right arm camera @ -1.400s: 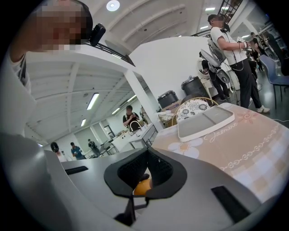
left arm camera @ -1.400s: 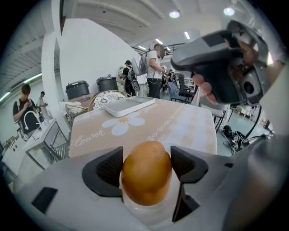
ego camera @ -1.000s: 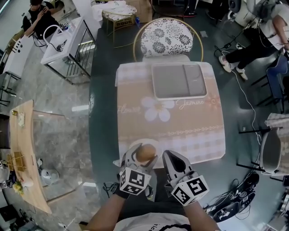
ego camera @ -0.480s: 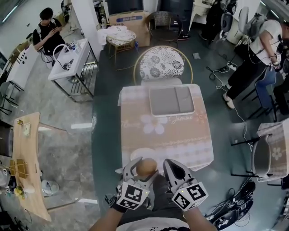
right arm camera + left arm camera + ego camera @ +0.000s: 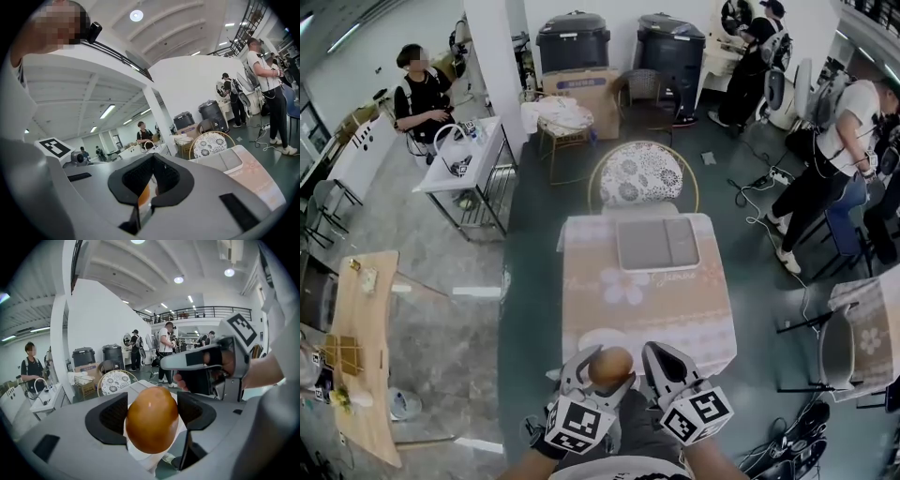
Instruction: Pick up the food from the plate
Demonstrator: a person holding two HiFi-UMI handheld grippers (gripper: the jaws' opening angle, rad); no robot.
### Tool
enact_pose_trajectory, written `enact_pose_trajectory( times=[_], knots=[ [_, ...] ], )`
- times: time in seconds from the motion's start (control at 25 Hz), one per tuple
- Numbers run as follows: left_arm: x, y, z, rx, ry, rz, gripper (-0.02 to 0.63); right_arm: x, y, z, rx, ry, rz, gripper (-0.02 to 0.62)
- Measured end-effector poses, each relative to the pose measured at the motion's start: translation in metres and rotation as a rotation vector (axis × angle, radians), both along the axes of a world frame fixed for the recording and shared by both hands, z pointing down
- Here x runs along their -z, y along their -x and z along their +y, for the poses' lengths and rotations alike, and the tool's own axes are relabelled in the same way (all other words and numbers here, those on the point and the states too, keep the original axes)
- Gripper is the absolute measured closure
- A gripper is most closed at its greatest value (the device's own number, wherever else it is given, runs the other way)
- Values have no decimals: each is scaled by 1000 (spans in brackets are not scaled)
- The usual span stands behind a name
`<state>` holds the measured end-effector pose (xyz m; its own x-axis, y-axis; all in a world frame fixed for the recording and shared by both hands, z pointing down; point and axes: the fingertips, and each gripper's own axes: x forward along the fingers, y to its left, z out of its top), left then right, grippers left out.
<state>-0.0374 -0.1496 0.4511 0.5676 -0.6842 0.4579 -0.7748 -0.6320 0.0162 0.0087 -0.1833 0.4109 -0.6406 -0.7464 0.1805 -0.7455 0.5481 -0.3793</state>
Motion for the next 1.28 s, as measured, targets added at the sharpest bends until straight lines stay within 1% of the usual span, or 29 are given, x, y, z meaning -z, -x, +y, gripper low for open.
enact_pose_trajectory(
  times=[0.44, 0.8, 1.12, 1.28],
  knots=[
    [53, 5, 9, 14, -89, 19, 278, 48, 9, 9, 23, -92, -2, 583],
    [99, 5, 13, 10, -169, 74, 278, 87, 5, 15, 1, -177, 37, 583],
    [114, 9, 15, 15, -211, 91, 278, 99, 8, 18, -1, -207, 54, 583],
    [115, 10, 17, 23, -215, 91, 278, 99, 7, 21, -6, -214, 55, 583]
  ],
)
